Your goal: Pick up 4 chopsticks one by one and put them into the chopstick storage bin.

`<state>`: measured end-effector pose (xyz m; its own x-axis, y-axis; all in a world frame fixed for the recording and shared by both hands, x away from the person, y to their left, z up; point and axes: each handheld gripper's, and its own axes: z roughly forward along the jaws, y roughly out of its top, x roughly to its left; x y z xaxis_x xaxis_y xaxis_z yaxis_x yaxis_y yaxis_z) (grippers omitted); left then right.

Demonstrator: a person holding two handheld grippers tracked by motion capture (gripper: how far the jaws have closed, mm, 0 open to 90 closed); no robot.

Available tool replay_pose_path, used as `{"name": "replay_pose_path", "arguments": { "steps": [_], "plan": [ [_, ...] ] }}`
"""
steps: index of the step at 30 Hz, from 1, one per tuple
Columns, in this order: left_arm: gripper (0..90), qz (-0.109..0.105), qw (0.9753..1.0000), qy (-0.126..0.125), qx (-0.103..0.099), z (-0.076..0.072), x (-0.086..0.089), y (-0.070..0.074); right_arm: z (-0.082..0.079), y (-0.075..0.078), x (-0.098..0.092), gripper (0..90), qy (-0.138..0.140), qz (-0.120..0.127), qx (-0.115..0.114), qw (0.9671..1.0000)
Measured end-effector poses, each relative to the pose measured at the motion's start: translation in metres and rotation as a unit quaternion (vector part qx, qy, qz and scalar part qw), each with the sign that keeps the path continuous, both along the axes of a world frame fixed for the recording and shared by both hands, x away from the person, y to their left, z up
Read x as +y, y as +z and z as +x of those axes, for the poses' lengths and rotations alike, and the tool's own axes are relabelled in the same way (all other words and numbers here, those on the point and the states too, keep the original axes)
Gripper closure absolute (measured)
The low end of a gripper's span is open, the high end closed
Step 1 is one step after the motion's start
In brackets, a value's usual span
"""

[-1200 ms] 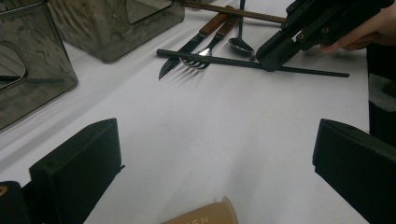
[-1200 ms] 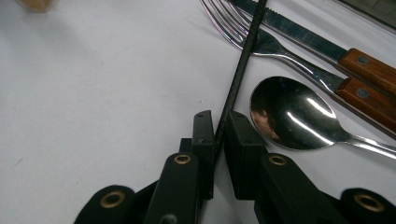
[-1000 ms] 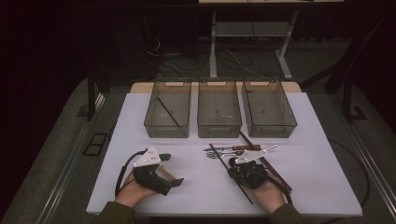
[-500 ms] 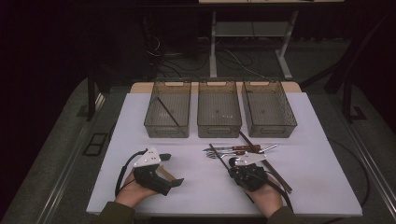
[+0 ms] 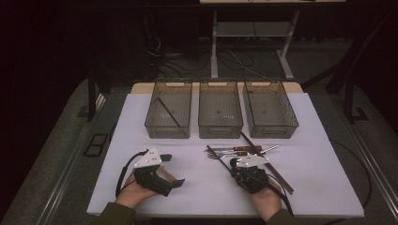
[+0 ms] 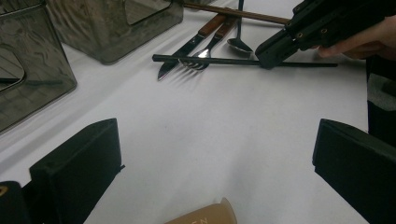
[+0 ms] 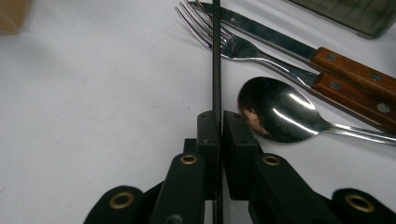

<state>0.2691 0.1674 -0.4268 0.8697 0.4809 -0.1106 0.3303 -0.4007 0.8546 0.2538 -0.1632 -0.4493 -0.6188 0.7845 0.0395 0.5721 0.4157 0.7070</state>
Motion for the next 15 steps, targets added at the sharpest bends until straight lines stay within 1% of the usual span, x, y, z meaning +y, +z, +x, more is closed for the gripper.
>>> {"name": "replay_pose_path", "arguments": {
  "steps": [5, 6, 9, 15],
  "plan": [
    [0.3, 0.001, 1.0, -0.001, 0.0, 0.0, 0.0, 0.0, 0.001, 0.002, -0.002, 85.6, 0.003, 0.004, 0.007, 1.0],
    [0.3, 0.001, 1.0, -0.001, 0.0, 0.0, 0.0, 0.0, 0.001, 0.003, -0.003, 85.6, 0.003, 0.009, 0.01, 0.9999],
    [0.3, 0.001, 1.0, -0.001, 0.0, 0.0, 0.0, 0.0, 0.002, 0.006, -0.004, 85.6, 0.009, 0.014, 0.008, 0.9998],
    [0.3, 0.001, 1.0, -0.001, 0.0, 0.0, -0.001, 0.0, 0.003, 0.013, -0.008, 85.7, 0.019, 0.031, 0.014, 0.9992]
  ]
}}
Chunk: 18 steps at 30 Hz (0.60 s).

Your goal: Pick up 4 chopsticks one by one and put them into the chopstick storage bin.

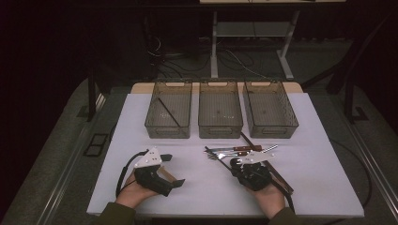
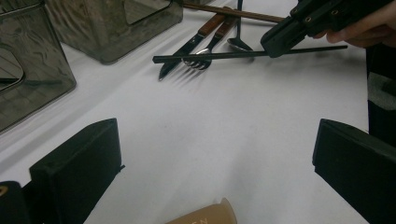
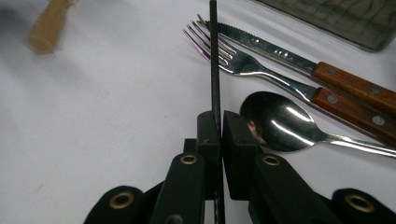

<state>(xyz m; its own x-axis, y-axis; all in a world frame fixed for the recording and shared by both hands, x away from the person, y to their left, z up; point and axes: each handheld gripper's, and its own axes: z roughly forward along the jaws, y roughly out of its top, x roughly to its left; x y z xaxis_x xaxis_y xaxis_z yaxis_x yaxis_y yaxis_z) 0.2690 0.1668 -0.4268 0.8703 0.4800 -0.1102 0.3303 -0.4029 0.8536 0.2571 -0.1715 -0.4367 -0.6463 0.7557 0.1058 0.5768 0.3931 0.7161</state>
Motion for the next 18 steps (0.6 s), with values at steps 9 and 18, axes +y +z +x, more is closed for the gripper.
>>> {"name": "replay_pose_path", "arguments": {
  "steps": [9, 18],
  "plan": [
    [0.3, 0.0, 1.0, 0.0, 0.0, 0.0, 0.0, 0.0, 0.005, 0.011, -0.007, 85.7, 0.02, 0.011, 0.001, 0.9997],
    [0.3, 0.001, 1.0, 0.0, 0.0, 0.0, 0.0, 0.0, 0.01, 0.02, -0.015, 85.6, 0.025, 0.022, 0.001, 0.9994]
  ]
}}
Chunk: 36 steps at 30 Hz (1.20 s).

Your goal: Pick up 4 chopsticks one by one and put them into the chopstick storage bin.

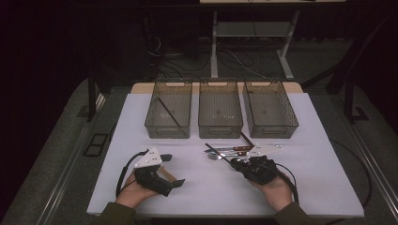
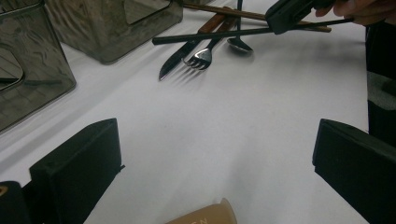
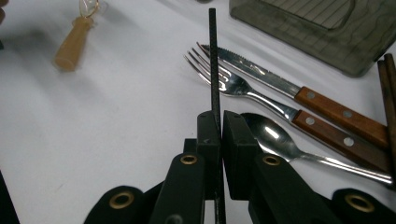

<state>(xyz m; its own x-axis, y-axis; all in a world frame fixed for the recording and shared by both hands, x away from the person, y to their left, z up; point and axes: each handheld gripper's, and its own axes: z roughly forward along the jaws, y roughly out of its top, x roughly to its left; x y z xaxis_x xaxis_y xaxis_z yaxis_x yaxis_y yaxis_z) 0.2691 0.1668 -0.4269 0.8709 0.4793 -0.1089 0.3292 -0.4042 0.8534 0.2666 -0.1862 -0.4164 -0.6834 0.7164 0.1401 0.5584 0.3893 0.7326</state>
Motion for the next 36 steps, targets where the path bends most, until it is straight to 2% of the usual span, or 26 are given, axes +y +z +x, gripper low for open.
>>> {"name": "replay_pose_path", "arguments": {
  "steps": [7, 15, 23, 36],
  "plan": [
    [0.3, -0.002, 1.0, 0.001, -0.001, 0.0, -0.001, 0.0, 0.006, 0.006, 0.0, 85.6, 0.016, 0.004, -0.004, 0.9999],
    [0.3, -0.001, 1.0, 0.002, 0.001, 0.0, -0.001, 0.0, 0.015, 0.015, 0.001, 85.6, 0.02, 0.012, -0.012, 0.9997],
    [0.3, 0.003, 1.0, 0.002, 0.002, 0.0, -0.001, -0.001, 0.024, 0.026, -0.003, 85.7, 0.025, 0.034, -0.011, 0.999],
    [0.3, -0.006, 1.0, 0.003, -0.001, 0.0, 0.001, -0.001, 0.039, 0.036, 0.006, 85.6, 0.018, 0.045, -0.018, 0.9987]
  ]
}}
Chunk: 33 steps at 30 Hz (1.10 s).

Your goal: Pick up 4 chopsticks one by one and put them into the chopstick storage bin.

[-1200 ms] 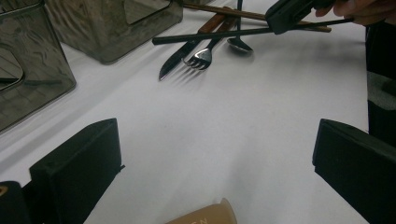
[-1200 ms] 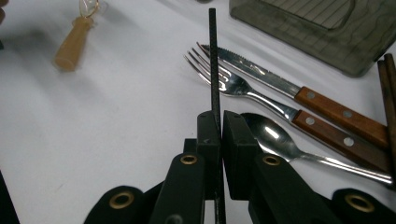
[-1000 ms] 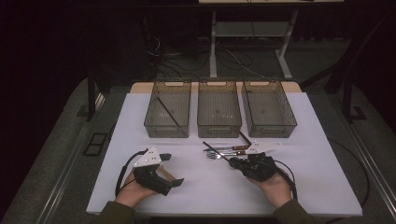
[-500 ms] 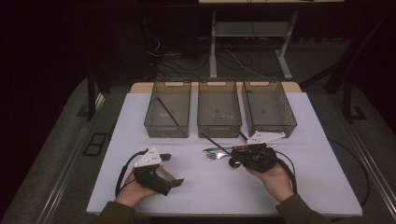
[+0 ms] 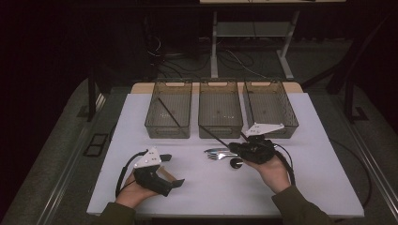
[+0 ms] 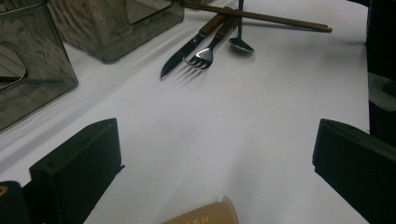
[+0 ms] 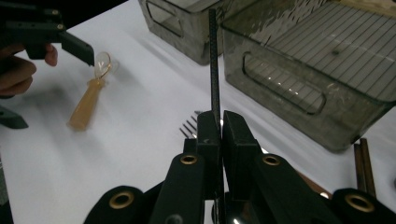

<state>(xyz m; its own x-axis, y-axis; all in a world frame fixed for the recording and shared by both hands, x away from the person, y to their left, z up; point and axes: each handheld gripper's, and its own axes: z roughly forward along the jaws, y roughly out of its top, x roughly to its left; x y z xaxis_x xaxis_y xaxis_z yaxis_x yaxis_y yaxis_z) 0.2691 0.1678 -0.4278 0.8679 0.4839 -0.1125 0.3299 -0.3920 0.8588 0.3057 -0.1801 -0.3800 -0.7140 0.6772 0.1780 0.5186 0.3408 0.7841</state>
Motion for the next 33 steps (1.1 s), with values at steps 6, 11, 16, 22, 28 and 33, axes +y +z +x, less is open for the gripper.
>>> {"name": "replay_pose_path", "arguments": {
  "steps": [6, 11, 16, 22, 28, 33],
  "plan": [
    [0.3, 0.001, 1.0, -0.002, -0.002, 0.0, 0.0, 0.0, 0.011, 0.007, 0.006, 85.6, -0.003, 0.001, -0.003, 1.0],
    [0.3, 0.001, 1.0, -0.001, 0.002, 0.0, 0.0, 0.0, 0.021, 0.011, 0.014, 85.6, -0.002, -0.008, -0.003, 1.0],
    [0.3, 0.001, 1.0, 0.0, 0.0, 0.0, 0.001, 0.0, 0.029, 0.017, 0.02, 85.6, -0.003, -0.008, -0.003, 1.0],
    [0.3, 0.0, 1.0, 0.001, 0.0, 0.0, 0.001, 0.0, 0.04, 0.024, 0.025, 85.6, -0.009, -0.009, -0.002, 0.9999],
    [0.5, 0.002, 1.0, 0.0, 0.001, 0.0, 0.0, 0.001, 0.051, 0.03, 0.032, 85.6, -0.009, -0.008, 0.0, 0.9999],
    [0.5, 0.002, 1.0, 0.001, 0.0, 0.0, 0.0, 0.001, 0.06, 0.034, 0.041, 85.6, -0.01, -0.01, -0.001, 0.9999]
  ]
}}
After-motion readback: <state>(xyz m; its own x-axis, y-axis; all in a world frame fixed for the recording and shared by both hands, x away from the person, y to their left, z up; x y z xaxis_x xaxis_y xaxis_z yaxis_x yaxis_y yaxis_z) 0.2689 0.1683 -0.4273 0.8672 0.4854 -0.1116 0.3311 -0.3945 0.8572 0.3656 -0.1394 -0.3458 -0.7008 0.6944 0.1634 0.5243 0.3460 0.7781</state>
